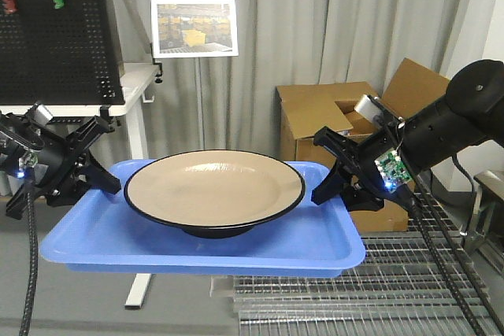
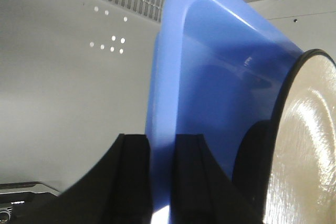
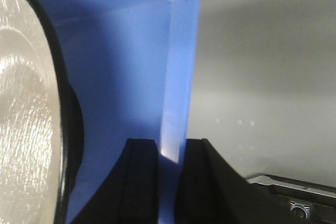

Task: Place disk in tray to left cabinet
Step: 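Keep holding the tray while driving up to the white cabinet shelf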

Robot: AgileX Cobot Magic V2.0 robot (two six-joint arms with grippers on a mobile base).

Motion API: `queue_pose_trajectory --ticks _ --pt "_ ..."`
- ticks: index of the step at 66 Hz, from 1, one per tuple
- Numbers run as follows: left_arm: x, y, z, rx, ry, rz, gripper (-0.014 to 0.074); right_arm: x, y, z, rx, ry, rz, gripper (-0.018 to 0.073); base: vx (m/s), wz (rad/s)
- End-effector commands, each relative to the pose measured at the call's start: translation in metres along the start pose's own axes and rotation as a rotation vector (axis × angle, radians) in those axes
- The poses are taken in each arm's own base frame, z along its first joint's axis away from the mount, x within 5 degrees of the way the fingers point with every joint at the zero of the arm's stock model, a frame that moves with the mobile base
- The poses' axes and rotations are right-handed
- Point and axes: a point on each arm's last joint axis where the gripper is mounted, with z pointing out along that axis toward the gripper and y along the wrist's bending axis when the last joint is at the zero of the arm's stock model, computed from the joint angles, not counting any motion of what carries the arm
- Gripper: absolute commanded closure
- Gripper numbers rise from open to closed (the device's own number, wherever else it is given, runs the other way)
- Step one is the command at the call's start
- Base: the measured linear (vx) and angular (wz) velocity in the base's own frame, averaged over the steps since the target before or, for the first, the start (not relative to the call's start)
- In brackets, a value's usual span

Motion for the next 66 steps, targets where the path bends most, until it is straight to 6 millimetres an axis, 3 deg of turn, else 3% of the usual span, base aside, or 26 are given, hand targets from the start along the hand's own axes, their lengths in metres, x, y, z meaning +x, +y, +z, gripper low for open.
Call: queue_pose_trajectory --ticks 1,39,66 --pt "0.0171 -0.0431 -0.0284 0.192 -0.001 0.008 0.0596 0.0081 0.0398 -0.0307 -0.179 -0.067 -0.03 0.0564 0.48 -0.09" --pt "0.0171 -0.0431 -0.0284 0.192 -0.001 0.008 0.0596 0.0081 0.0398 -0.0307 -0.178 -0.067 -0.03 0.0564 0.39 -0.15" --pt "0.0171 -0.0431 -0.0284 0.192 -0.001 0.008 0.0596 0.0079 0.0399 -0.0307 -0.179 -0.069 -0.03 0.0564 0.25 -0.43"
